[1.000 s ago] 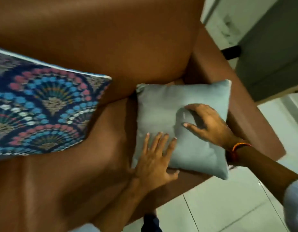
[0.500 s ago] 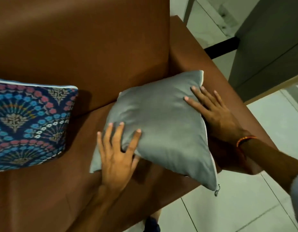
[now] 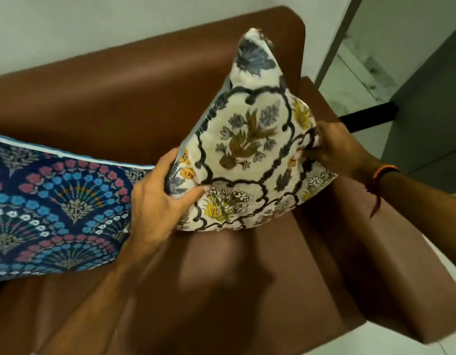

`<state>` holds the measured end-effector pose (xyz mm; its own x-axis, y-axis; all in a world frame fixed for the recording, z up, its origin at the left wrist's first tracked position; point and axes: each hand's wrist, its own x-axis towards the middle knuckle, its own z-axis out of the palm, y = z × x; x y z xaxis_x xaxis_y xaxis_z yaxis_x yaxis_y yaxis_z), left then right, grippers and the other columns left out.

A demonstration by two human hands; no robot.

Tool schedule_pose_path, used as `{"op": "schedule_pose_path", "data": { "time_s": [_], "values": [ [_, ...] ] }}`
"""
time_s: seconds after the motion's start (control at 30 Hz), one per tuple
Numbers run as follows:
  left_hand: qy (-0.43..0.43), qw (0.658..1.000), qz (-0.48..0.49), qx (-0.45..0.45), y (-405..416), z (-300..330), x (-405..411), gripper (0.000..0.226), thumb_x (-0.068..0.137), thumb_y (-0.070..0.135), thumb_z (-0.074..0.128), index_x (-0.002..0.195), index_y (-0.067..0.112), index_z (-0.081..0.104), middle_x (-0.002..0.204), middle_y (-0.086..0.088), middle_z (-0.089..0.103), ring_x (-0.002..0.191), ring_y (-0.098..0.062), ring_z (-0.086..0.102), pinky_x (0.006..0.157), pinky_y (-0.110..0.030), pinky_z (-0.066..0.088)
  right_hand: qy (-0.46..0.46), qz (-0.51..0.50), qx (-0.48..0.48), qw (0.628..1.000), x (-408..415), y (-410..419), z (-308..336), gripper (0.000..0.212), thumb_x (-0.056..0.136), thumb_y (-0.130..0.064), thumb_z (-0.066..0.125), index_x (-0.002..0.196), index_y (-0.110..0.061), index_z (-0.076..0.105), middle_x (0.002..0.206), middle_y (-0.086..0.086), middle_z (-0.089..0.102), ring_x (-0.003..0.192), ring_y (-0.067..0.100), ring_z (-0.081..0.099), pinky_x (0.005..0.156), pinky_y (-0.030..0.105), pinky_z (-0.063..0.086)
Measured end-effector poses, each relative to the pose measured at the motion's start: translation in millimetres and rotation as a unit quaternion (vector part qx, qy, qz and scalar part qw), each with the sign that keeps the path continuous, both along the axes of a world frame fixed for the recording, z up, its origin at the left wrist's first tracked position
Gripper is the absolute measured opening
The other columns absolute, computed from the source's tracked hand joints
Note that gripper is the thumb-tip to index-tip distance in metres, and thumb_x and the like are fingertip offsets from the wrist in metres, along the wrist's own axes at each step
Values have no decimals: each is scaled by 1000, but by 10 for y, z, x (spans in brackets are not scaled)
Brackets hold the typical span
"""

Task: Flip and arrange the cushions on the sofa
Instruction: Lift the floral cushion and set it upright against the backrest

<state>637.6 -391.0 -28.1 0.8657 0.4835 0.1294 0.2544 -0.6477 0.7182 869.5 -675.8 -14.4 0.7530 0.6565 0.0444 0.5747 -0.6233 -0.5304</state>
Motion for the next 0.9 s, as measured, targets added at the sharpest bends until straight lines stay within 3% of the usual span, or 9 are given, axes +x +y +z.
{"op": "schedule_pose_path", "data": {
  "time_s": [0.07,0.17,0.27,0.33,0.43,0.53,0.67,0.83,0.9],
  "values": [
    [24,1000,-2,-3,55,26,193,89,75,51,88,153,31,50,131,0,72,115,-20,71,100,-47,60,16,-6,-21,1000,115,133,-39,20,91,-25,81,106,-16,71,98,-9,64,96,16,62,81,21,40],
    [50,999,7,18,161,-55,349,85,84,54,80,157,27,45,142,-4,65,128,-25,63,108,-51,54,39,-6,-33,999,302,332,-131,17,94,-20,77,108,-14,69,102,-4,68,105,26,69,87,27,43],
    [92,988,67,108,145,-137,403,80,96,56,63,160,15,38,145,-11,54,132,-30,53,109,-52,49,86,-22,-22,996,380,463,-139,41,94,-26,77,129,-9,61,122,5,67,120,30,63,104,45,51],
    [45,977,83,190,12,-153,388,73,99,46,57,158,6,39,145,-18,49,131,-33,48,109,-54,47,105,-28,42,993,263,444,-131,62,101,-30,68,156,-18,43,152,5,54,142,26,51,120,57,41],
    [-65,963,54,257,-281,-204,436,71,100,36,58,160,7,33,158,-20,38,145,-37,41,120,-61,35,-13,-27,146,989,-124,467,-164,68,110,-44,46,169,-27,16,177,-3,22,163,16,21,130,62,24],
    [-70,950,1,303,-551,-312,629,71,104,47,49,164,17,24,170,-16,27,158,-35,28,128,-64,20,-155,-7,91,984,-435,759,-305,66,109,-52,33,169,-28,18,179,5,13,167,25,9,128,70,10],
    [-32,937,-8,347,-406,-542,785,70,109,57,42,167,21,25,175,-9,22,163,-28,19,128,-64,16,-202,-40,28,978,-399,1055,-474,69,107,-59,27,168,-27,21,178,16,12,165,37,9,127,73,8],
    [-3,945,74,319,279,-476,670,74,109,62,22,167,16,18,176,-6,19,163,-25,17,127,-70,15,-155,-133,107,973,-259,1229,-295,70,109,-53,31,169,-20,15,179,14,9,166,34,8,127,74,6],
    [-14,938,110,327,594,-413,448,72,112,56,29,166,11,19,175,-9,21,163,-26,19,127,-69,16,-222,-94,97,966,-429,1472,-181,67,112,-51,28,168,-18,16,177,17,13,165,36,11,128,72,6]
  ]
}}
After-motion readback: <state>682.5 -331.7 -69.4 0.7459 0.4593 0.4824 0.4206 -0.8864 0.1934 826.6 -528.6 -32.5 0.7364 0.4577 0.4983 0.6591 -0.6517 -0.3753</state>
